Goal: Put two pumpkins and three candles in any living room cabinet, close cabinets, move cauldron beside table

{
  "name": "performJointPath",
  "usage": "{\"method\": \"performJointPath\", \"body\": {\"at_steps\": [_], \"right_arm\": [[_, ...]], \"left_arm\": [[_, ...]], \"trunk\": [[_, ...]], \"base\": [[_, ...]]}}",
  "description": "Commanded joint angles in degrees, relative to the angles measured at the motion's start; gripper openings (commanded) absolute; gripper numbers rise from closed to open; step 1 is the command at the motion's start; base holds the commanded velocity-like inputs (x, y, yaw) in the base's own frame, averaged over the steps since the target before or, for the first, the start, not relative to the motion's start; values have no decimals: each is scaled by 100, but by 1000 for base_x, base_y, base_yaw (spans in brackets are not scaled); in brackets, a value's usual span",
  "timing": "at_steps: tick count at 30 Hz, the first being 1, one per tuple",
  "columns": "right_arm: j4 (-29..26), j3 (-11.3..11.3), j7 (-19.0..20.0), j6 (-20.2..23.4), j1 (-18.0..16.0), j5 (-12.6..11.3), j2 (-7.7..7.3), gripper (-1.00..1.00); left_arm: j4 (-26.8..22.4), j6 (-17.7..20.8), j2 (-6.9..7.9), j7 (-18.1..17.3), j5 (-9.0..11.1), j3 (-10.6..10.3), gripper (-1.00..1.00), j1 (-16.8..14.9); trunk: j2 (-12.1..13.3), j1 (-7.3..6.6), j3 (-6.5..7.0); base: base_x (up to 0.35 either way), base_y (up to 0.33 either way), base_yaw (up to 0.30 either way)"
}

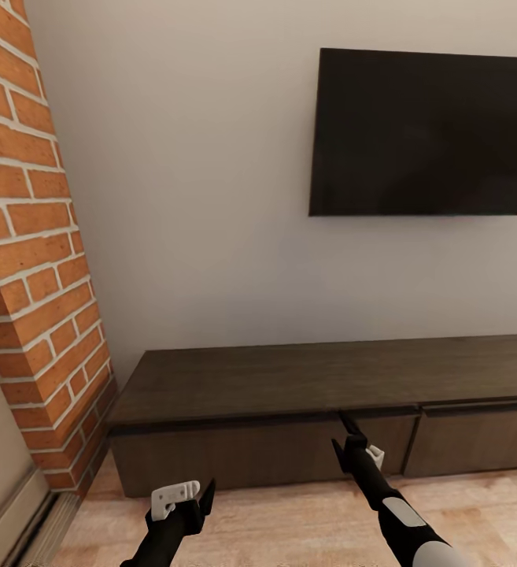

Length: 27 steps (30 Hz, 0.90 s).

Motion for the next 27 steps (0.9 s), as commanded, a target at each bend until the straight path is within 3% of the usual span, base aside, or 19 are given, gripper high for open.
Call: {"method": "performJointPath", "body": {"at_steps": [1, 21, 27], "right_arm": [[-3, -12, 9, 52, -2, -49, -3, 100], [-3, -14, 197, 58, 0, -49, -36, 100], [10, -9, 638, 60, 4, -42, -176, 100]], "left_arm": [[-12, 20, 6, 41, 49, -14, 100, -1], [-8, 15, 6, 38, 49, -14, 100, -1], [-8, 12, 6, 40, 49, -14, 100, -1]], "trunk": [[-4, 1, -28], [-31, 53, -471], [-39, 69, -604]], "base": [[0, 0, 0], [0, 0, 0], [0, 0, 0]]}}
